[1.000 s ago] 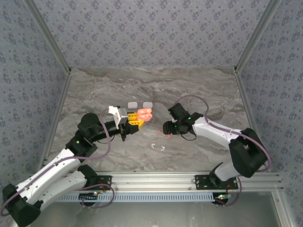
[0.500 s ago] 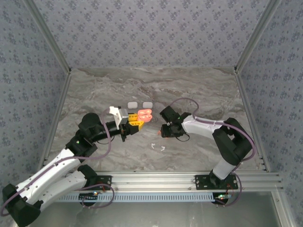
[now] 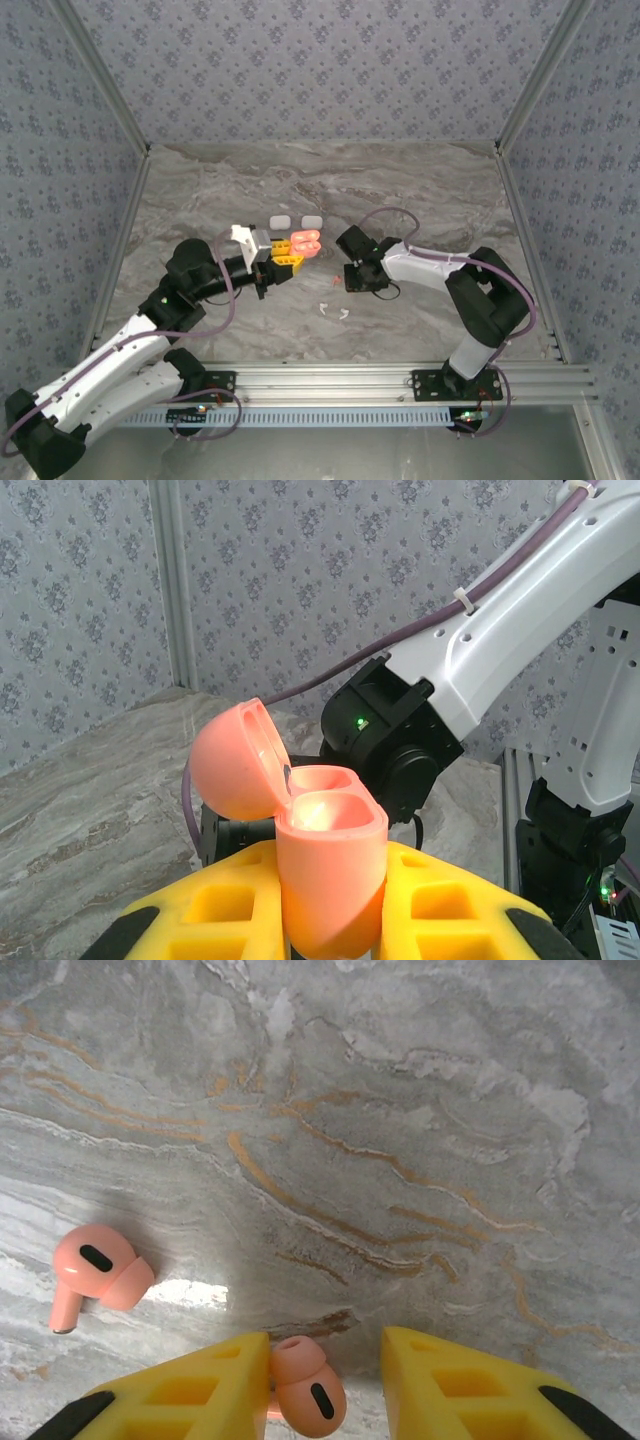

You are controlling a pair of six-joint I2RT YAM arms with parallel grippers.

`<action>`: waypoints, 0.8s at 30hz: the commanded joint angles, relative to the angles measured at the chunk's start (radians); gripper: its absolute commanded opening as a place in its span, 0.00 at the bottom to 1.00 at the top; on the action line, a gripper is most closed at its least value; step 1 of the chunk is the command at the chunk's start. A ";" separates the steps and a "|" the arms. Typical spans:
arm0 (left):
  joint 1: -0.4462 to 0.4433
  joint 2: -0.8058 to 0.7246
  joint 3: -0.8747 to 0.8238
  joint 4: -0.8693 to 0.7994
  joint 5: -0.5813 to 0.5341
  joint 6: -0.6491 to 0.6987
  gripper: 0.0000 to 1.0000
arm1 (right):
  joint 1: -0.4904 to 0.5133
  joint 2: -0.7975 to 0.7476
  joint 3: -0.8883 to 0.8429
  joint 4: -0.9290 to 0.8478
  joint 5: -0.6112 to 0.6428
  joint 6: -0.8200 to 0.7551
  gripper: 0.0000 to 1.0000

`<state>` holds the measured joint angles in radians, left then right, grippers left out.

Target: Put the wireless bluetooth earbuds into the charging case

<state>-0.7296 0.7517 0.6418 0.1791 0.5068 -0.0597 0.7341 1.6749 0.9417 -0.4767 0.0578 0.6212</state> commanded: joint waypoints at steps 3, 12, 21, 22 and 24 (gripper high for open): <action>-0.007 -0.001 0.035 0.009 -0.006 0.021 0.00 | 0.017 0.019 0.019 -0.052 0.026 0.028 0.35; -0.007 0.009 0.038 0.005 -0.009 0.025 0.00 | 0.021 0.023 0.021 -0.052 0.026 0.019 0.29; -0.007 0.006 0.038 -0.007 -0.014 0.023 0.00 | 0.022 -0.015 0.020 -0.055 0.034 0.016 0.22; -0.006 0.006 0.035 -0.007 -0.016 0.023 0.00 | 0.023 -0.035 0.020 -0.054 0.045 0.016 0.22; -0.006 0.008 0.031 -0.004 -0.016 0.016 0.00 | 0.025 -0.087 0.019 -0.060 0.081 -0.043 0.22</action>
<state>-0.7296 0.7612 0.6418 0.1684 0.4995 -0.0521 0.7517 1.6630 0.9466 -0.5011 0.0887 0.6132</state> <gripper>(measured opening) 0.187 0.223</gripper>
